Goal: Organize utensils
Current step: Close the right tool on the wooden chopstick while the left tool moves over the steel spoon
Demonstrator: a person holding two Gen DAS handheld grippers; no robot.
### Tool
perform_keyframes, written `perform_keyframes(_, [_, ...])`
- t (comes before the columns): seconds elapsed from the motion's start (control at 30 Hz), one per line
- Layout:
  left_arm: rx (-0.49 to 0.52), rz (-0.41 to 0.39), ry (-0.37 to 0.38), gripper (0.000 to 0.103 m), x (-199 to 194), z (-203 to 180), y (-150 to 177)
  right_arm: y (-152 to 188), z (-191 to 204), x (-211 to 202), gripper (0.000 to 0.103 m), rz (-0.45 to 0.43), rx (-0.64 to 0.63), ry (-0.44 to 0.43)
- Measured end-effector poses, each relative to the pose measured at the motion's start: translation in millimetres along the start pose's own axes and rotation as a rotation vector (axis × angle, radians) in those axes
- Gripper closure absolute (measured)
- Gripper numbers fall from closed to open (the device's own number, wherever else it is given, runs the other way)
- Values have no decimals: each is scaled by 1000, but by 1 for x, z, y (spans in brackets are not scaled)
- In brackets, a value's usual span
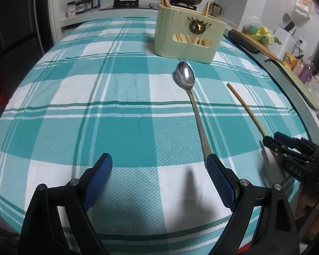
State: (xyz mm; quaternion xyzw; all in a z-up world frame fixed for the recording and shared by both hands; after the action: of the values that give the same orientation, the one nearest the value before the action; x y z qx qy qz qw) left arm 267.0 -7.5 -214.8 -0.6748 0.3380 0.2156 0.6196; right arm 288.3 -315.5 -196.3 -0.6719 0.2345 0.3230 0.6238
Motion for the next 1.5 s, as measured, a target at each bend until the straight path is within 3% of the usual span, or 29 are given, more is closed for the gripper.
perform_keyframes(1.23, [49, 63, -3, 12, 30, -19, -2, -2, 0, 11, 60, 37, -42, -28])
perform_keyframes(1.5, [53, 80, 8, 12, 50, -15, -30, -5, -4, 14, 60, 75, -33, -60])
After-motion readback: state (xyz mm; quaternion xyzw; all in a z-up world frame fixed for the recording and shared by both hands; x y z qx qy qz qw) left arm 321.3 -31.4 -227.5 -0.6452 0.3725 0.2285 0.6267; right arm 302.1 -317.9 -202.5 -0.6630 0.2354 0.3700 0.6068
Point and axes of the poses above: each gripper's, at about its wrist camera, not at the fingertips, and x roughly the way its jaws point, z to its left, y to its underside, the point moved 5 cm from there along x, roughly the way its jaws point, and after that the axes turned 7 degrees about -z, right-handed, at the moved point
